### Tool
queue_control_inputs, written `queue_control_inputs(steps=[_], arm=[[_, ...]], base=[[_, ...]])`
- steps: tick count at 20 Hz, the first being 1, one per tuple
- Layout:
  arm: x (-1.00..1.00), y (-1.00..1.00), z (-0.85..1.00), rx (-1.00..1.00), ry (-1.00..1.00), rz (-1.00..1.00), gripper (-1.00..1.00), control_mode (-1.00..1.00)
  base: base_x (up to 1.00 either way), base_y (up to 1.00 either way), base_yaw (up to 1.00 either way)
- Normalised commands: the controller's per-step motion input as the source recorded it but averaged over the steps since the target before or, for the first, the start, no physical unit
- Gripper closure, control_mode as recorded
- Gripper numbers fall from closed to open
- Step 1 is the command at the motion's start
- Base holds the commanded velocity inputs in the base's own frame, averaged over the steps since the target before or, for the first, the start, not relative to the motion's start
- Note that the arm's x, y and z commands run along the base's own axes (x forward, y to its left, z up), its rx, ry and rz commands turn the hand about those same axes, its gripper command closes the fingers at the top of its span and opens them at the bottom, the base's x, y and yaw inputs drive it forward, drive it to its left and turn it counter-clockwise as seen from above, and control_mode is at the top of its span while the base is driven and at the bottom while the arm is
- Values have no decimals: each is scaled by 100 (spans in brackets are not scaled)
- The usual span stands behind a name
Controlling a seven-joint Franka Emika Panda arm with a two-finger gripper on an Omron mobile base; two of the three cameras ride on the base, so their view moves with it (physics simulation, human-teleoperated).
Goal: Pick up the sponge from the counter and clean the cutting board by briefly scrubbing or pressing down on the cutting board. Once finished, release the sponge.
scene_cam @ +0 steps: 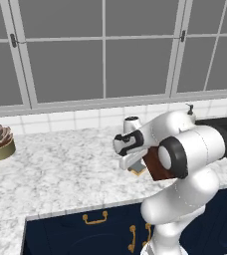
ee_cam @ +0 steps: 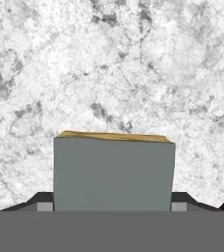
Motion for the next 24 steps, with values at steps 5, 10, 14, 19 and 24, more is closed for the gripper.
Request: queue_control_inputs(steps=[5, 10, 14, 19, 24], arm=[[0, 1, 37, -2, 0, -1, 100, -100], [17, -42, 50, 7, 0, -10, 100, -100], [56, -67, 37, 16, 0, -21, 100, -100], [68, -35, 14, 6, 0, -16, 100, -100], [38, 0, -15, 0, 0, -5, 100, -100]], base=[[0, 0, 0], [0, 0, 0], [0, 0, 0], [0, 0, 0], [0, 0, 0]])
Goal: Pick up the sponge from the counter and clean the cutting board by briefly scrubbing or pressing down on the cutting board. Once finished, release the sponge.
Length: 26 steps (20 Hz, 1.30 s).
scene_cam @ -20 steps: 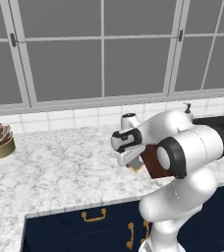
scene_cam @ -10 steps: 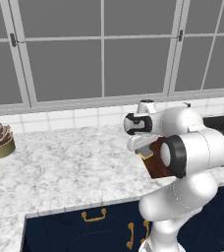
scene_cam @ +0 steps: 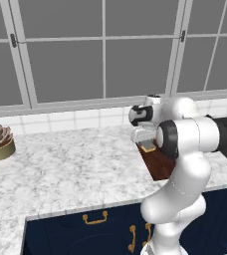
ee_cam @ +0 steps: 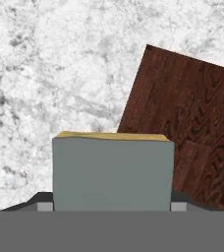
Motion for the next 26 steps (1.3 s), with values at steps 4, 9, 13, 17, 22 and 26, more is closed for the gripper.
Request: queue_control_inputs(steps=[4, 9, 13, 17, 22, 26], arm=[[21, -27, -36, 0, -2, -8, 100, -100], [1, -14, -20, 0, -10, -10, 100, -100], [0, 0, -13, 0, -18, -6, 100, -100], [0, 0, -28, -1, -19, -4, 100, -100], [0, 0, -14, -1, -15, -4, 100, -100], [0, 3, -19, -3, -11, -4, 100, -100]], base=[[0, 0, 0], [0, 0, 0], [0, 0, 0], [0, 0, 0], [0, 0, 0], [0, 0, 0]])
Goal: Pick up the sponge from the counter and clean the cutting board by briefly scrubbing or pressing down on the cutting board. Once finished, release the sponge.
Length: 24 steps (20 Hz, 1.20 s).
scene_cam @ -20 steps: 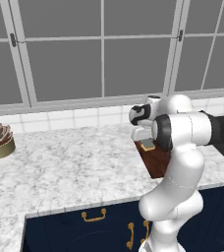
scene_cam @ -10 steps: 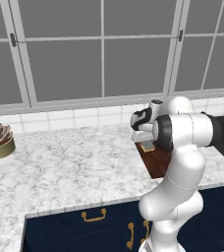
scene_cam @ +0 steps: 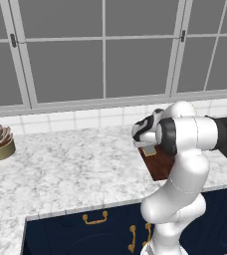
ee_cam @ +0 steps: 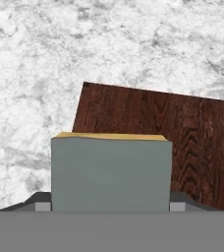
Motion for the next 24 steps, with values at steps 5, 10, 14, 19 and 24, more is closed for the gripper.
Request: queue_control_inputs(steps=[5, 10, 14, 19, 24], arm=[[5, 1, -15, -7, -2, -6, 100, -100], [-1, 0, -9, -4, 4, -5, 100, -100], [-24, 0, -8, 0, 2, -2, 100, -100], [-27, 0, -1, 0, 0, -1, 100, -100], [-29, 0, 0, 0, 0, -1, 100, -100]], base=[[0, 0, 0], [0, 0, 0], [0, 0, 0], [0, 0, 0], [0, 0, 0]])
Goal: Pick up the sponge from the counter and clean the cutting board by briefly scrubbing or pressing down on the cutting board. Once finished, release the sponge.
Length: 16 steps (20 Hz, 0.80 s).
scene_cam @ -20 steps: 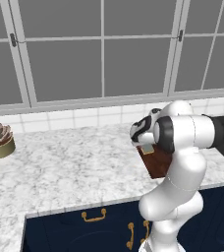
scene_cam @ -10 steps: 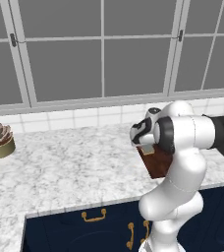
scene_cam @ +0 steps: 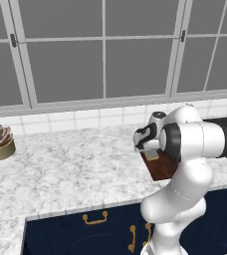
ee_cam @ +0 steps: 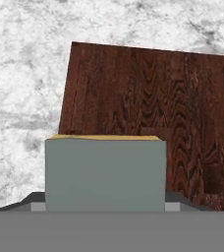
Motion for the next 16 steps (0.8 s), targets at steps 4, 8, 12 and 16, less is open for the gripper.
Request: queue_control_inputs(steps=[4, 8, 12, 16], arm=[[-35, 0, -2, 0, 6, -1, 100, -100], [-42, 0, -3, 0, 8, 0, 100, -100], [-46, 0, 0, 0, 5, 0, 100, -100], [-56, 0, 0, 0, 1, 0, 100, -100]], base=[[0, 0, 0], [0, 0, 0], [0, 0, 0], [0, 0, 0]])
